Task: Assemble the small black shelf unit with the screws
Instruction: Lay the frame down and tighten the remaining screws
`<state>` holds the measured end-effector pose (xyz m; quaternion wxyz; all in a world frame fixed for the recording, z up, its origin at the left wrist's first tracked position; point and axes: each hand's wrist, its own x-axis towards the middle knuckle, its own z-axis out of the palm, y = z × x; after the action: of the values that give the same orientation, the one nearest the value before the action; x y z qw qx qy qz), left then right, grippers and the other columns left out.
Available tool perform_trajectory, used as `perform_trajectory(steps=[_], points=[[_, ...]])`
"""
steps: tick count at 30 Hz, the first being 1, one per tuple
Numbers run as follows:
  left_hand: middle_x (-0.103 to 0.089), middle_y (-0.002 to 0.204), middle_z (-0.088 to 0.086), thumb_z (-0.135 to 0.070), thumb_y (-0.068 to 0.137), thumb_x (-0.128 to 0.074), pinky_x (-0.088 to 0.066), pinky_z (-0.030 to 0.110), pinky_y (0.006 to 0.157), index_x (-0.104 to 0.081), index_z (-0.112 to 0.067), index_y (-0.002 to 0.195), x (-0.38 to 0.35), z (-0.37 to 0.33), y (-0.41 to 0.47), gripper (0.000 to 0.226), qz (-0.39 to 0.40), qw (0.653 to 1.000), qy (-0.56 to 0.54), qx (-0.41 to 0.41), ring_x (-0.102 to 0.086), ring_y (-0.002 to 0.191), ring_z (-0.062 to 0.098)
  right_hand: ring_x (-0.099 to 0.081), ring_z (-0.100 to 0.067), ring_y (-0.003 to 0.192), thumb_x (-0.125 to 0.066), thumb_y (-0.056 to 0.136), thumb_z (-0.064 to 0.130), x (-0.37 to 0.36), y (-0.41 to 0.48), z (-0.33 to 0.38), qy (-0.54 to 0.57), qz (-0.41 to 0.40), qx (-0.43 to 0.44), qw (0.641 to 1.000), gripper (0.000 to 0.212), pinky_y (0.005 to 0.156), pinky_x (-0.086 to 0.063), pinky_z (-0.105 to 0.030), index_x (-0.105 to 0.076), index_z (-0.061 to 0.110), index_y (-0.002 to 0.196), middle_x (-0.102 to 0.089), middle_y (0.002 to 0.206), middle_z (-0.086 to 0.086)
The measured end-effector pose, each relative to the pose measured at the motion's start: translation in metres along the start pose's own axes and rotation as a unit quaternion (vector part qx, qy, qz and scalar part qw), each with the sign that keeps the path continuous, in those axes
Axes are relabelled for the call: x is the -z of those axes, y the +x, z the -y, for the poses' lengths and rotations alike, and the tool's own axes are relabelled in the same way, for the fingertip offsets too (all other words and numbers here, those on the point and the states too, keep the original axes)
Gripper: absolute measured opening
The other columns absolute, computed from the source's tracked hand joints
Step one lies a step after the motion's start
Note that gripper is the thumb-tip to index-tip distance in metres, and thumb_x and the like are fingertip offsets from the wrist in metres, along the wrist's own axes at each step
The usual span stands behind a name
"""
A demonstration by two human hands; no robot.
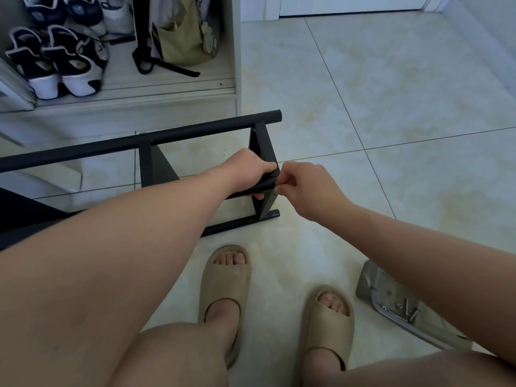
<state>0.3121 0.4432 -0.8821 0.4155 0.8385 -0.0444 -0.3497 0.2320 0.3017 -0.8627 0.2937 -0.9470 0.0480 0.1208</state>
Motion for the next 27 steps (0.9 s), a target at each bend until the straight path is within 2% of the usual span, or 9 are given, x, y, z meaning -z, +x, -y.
perform_trajectory(steps=[2, 4, 8, 12, 16, 19, 22, 27], points=[[-0.068, 0.054, 0.010, -0.025, 0.101, -0.051, -0.046, 0.028, 0.052, -0.066, -0.008, 0.078, 0.0003, 0.0000, 0.0005, 0.032, -0.002, 1.000, -0.002, 0.007, -0.062, 0.045, 0.020, -0.047, -0.020, 0.097, -0.068, 0.093, 0.023, -0.0037, -0.0005, -0.0022, -0.014, -0.027, 0.012, 0.999, 0.017, 0.082, -0.042, -0.036, -0.058, 0.028, 0.081, -0.055, 0.101, 0.003], [-0.069, 0.055, 0.011, -0.027, 0.100, -0.053, -0.048, 0.029, 0.054, -0.068, -0.006, 0.083, 0.0013, -0.0002, 0.0002, 0.032, -0.007, 1.000, -0.009, 0.013, -0.063, 0.047, 0.021, -0.037, -0.018, 0.102, -0.069, 0.093, 0.027, -0.0044, 0.0000, -0.0037, -0.014, -0.040, 0.005, 0.999, 0.018, 0.088, -0.034, -0.035, -0.057, 0.032, 0.080, -0.046, 0.104, 0.006], [-0.071, 0.063, 0.016, -0.027, 0.102, -0.051, -0.049, 0.031, 0.061, -0.068, -0.007, 0.084, 0.0012, -0.0022, -0.0025, 0.032, -0.004, 1.000, 0.015, 0.009, -0.063, 0.053, 0.024, -0.040, -0.019, 0.109, -0.068, 0.094, 0.028, -0.0046, -0.0004, -0.0034, 0.005, -0.037, -0.007, 0.999, 0.025, 0.094, -0.038, -0.037, -0.053, 0.035, 0.075, -0.046, 0.104, 0.009], [-0.070, 0.060, 0.013, -0.025, 0.102, -0.050, -0.046, 0.027, 0.057, -0.067, -0.003, 0.088, 0.0020, -0.0019, -0.0039, 0.032, -0.005, 1.000, 0.017, 0.008, -0.060, 0.046, 0.019, -0.044, -0.027, 0.108, -0.060, 0.099, 0.028, -0.0093, -0.0056, -0.0031, -0.100, -0.068, 0.046, 0.992, 0.008, 0.088, -0.037, -0.038, -0.061, 0.022, 0.094, -0.050, 0.109, 0.003], [-0.068, 0.056, 0.009, -0.029, 0.098, -0.058, -0.045, 0.019, 0.043, -0.069, 0.006, 0.099, 0.0004, 0.0014, -0.0032, 0.037, -0.025, 0.999, -0.019, 0.015, -0.065, 0.047, 0.020, -0.048, -0.028, 0.104, -0.053, 0.102, 0.031, -0.0113, -0.0078, -0.0031, -0.185, -0.083, 0.082, 0.976, 0.018, 0.080, -0.036, -0.037, -0.061, 0.015, 0.104, -0.052, 0.111, -0.002], [-0.067, 0.055, 0.008, -0.029, 0.098, -0.059, -0.045, 0.019, 0.043, -0.069, 0.007, 0.098, 0.0008, 0.0021, -0.0024, 0.037, -0.018, 0.999, -0.025, 0.014, -0.065, 0.047, 0.019, -0.048, -0.026, 0.105, -0.055, 0.101, 0.034, -0.0118, -0.0072, -0.0026, -0.184, -0.085, 0.073, 0.977, 0.020, 0.081, -0.039, -0.037, -0.061, 0.015, 0.104, -0.052, 0.110, -0.002], [-0.067, 0.055, 0.008, -0.028, 0.100, -0.056, -0.045, 0.019, 0.042, -0.068, -0.004, 0.090, 0.0026, 0.0007, -0.0023, 0.029, -0.001, 0.999, -0.030, 0.017, -0.064, 0.044, 0.016, -0.047, -0.026, 0.104, -0.058, 0.100, 0.034, -0.0101, -0.0073, -0.0029, -0.152, -0.085, 0.065, 0.983, 0.020, 0.084, -0.042, -0.040, -0.059, 0.015, 0.102, -0.051, 0.108, -0.001], [-0.070, 0.059, 0.010, -0.035, 0.100, -0.055, -0.049, 0.024, 0.050, -0.069, -0.001, 0.099, 0.0041, 0.0020, -0.0008, 0.037, 0.008, 0.999, -0.034, 0.036, -0.065, 0.049, 0.018, -0.045, -0.026, 0.102, -0.062, 0.099, 0.033, -0.0073, -0.0066, -0.0049, -0.126, -0.063, 0.069, 0.988, 0.016, 0.085, -0.042, -0.040, -0.060, 0.017, 0.098, -0.046, 0.103, 0.003]])
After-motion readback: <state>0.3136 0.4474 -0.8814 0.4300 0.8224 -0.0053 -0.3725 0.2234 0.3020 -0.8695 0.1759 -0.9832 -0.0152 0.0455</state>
